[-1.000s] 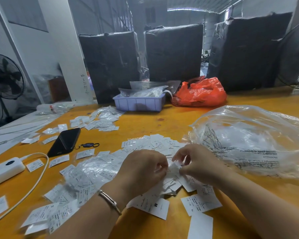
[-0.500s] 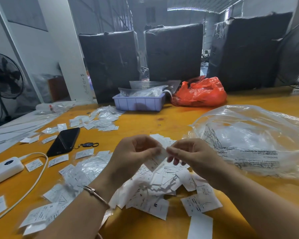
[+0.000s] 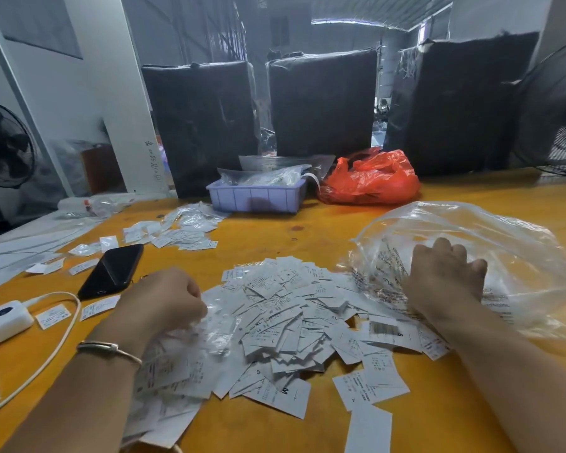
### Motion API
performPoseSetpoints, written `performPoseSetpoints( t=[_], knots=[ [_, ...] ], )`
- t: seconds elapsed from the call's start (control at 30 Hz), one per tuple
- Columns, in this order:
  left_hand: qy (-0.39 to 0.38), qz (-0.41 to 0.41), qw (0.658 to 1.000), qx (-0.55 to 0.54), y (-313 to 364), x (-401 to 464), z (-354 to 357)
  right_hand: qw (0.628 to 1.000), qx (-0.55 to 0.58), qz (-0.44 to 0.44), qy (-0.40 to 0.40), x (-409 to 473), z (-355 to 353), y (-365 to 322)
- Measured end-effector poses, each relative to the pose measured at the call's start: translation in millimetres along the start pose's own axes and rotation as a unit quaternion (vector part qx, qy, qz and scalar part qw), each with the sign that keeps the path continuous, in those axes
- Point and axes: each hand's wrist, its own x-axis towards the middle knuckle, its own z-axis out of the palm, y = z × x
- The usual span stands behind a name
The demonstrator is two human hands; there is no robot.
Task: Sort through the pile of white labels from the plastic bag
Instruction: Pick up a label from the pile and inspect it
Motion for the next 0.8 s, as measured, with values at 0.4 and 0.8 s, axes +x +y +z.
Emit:
performPoseSetpoints(
  t=[0.4, 0.8],
  knots=[
    [0.091, 0.091, 0.991, 0.033, 19.0, -2.6, 16.8, 0.998, 0.036, 0.018, 0.042, 10.1, 9.2, 12.1],
    [0.068, 0.287, 0.948, -0.121, 39.1, -12.5, 47.9, 0.999, 0.034, 0.015, 0.03, 8.6, 3.7, 8.6]
  ],
)
